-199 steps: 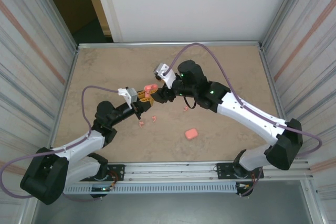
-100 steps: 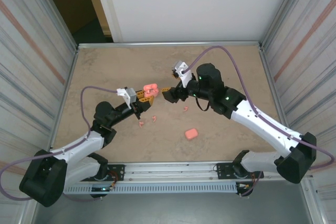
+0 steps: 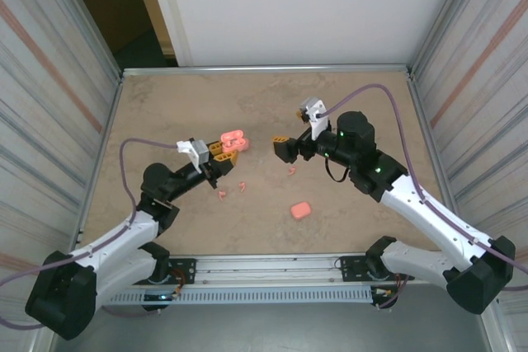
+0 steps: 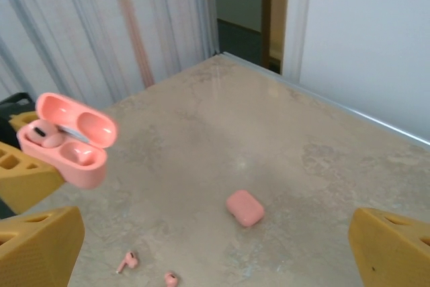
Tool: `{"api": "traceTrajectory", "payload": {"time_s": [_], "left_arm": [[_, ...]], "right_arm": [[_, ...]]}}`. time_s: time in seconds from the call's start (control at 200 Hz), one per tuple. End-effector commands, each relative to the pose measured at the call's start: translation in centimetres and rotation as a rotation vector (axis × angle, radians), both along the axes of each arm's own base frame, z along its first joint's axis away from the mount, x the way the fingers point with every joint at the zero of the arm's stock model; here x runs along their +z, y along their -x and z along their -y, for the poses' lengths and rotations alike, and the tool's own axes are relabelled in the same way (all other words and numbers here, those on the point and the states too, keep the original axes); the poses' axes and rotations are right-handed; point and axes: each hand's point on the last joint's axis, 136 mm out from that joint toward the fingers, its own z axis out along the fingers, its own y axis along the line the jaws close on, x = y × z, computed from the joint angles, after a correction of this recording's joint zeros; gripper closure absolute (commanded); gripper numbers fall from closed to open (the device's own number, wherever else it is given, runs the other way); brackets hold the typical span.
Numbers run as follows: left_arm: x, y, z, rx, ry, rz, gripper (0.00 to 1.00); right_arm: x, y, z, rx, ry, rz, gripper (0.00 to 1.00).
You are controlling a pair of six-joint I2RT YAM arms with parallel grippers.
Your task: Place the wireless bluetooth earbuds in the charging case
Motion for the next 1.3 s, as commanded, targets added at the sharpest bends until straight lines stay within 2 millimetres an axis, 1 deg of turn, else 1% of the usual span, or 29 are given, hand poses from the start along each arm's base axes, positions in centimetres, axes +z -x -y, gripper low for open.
{"api": "traceTrajectory", "payload": {"time_s": [0.0,0.06,0.075,0.11,0.276,0.506,0.636,0.787,0.892,0.992,1.148,1.198,1.208,1.218,1.293], "left_arm": [[1.8,0.3,-0.3,0.021,0.01,0.059,1.0],[2.1,0.4,-0.5,0.026,0.012,0.067,1.0],[2.2,0.5,-0.5,0.027,0.013,0.07,1.0],[2.3,0.6,-0.6,0.028,0.014,0.074,1.0],[3.0,0.9,-0.9,0.034,0.02,0.095,1.0],[4.4,1.4,-1.0,0.028,0.037,0.13,1.0],[5.2,1.6,-1.0,0.025,0.048,0.152,1.0],[7.2,1.8,-1.1,0.029,0.058,0.211,1.0],[9.4,1.9,-1.1,0.038,0.061,0.269,1.0],[11.2,1.3,-0.9,0.051,0.052,0.296,1.0],[13.8,0.6,-0.7,0.067,0.057,0.35,1.0],[14.6,0.3,-0.6,0.077,0.062,0.368,1.0],[14.7,0.2,-0.6,0.079,0.063,0.371,1.0],[14.8,0.1,-0.6,0.079,0.064,0.372,1.0],[15.6,-0.2,-0.5,0.087,0.086,0.406,1.0]], "right_arm": [[1.1,-0.3,1.4,-0.056,-0.058,0.008,0.01],[0.4,-0.7,1.8,-0.08,-0.057,-0.012,0.01],[1.1,-0.4,2.3,-0.088,-0.072,0.002,0.01],[1.3,-0.4,2.8,-0.107,-0.089,0.001,0.01],[0.0,-1.6,5.5,-0.234,-0.16,-0.065,0.01],[-2.0,-2.1,7.1,-0.276,-0.238,-0.165,0.01],[-3.3,-2.5,7.7,-0.307,-0.249,-0.207,0.01],[-5.0,-3.1,8.3,-0.358,-0.234,-0.253,0.01],[-6.0,-3.5,8.9,-0.4,-0.213,-0.277,0.01],[-7.0,-3.7,9.4,-0.433,-0.187,-0.317,0.01],[-8.0,-3.9,9.4,-0.449,-0.155,-0.38,0.01],[-7.8,-3.9,9.5,-0.454,-0.15,-0.386,0.01],[-8.4,-4.1,9.3,-0.456,-0.137,-0.405,0.01],[-8.6,-4.2,9.3,-0.456,-0.133,-0.411,0.01],[-9.1,-4.4,9.0,-0.455,-0.122,-0.44,0.01]]}}
